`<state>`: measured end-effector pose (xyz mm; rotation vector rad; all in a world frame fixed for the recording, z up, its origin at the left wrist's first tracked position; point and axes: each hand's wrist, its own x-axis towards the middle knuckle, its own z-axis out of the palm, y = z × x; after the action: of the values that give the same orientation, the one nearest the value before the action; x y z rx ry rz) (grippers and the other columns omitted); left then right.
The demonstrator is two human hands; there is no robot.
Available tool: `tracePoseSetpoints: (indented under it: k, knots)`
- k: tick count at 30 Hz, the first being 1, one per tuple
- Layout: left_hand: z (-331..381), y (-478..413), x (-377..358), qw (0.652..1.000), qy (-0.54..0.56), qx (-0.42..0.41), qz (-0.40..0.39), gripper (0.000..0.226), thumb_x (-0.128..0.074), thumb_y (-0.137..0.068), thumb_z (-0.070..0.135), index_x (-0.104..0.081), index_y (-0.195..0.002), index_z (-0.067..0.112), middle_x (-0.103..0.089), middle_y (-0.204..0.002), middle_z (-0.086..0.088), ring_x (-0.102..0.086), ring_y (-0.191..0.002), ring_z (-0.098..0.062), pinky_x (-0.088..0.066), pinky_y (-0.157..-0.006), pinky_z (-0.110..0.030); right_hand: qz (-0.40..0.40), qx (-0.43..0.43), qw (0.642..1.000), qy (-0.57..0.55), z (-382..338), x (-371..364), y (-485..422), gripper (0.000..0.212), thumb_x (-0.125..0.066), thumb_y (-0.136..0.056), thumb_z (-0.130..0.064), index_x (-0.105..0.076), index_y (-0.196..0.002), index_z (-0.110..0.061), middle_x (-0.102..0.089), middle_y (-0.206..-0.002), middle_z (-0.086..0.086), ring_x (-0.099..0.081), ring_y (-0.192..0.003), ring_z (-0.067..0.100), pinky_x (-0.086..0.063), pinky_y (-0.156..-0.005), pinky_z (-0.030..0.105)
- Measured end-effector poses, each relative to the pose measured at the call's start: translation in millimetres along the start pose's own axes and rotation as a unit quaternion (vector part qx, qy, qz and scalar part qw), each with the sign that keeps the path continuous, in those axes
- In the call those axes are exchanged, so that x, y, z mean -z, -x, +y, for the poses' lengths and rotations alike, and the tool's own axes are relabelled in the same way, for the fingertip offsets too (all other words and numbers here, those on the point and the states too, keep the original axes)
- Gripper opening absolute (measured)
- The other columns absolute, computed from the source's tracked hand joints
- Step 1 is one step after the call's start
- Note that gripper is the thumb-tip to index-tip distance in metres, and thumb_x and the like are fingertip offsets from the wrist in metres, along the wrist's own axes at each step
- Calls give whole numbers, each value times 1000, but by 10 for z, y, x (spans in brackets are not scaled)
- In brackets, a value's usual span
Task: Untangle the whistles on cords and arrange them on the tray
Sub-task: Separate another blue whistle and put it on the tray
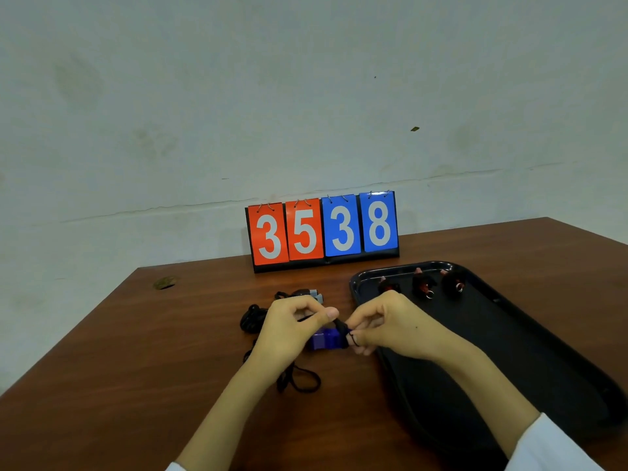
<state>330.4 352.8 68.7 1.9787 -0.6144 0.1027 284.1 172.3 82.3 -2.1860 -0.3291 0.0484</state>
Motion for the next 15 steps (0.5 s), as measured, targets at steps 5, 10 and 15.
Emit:
tracePoseSetpoints:
  k: [5,10,15]
  knots:
    - [13,20,-11,979,162,107,-55,33,-55,-93,24,-59,-62,11,-45,-47,-1,-34,-34,-8,-25,-35,-18,-6,1,993,-115,-57,41,20,13,-60,-85,-2,-68,-90,-11,-71,-77,3,-70,-74,16,-56,-67,23]
    - [13,66,-85,937,310,99,-125,27,-47,-94,26,-60,-81,6,-49,-58,-5,-35,-37,-9,-29,-35,-20,70,14,974,-213,-56,54,20,17,-59,-84,1,-67,-98,-4,-71,-82,10,-69,-73,16,-56,-64,22]
    - [-1,69,-80,886,387,108,-232,22,-44,-98,21,-58,-114,13,-53,-72,-7,-32,-38,-6,-21,-33,-17,196,10,945,-262,-20,74,3,17,-59,-83,3,-65,-96,-7,-71,-76,6,-69,-66,11,-55,-59,18]
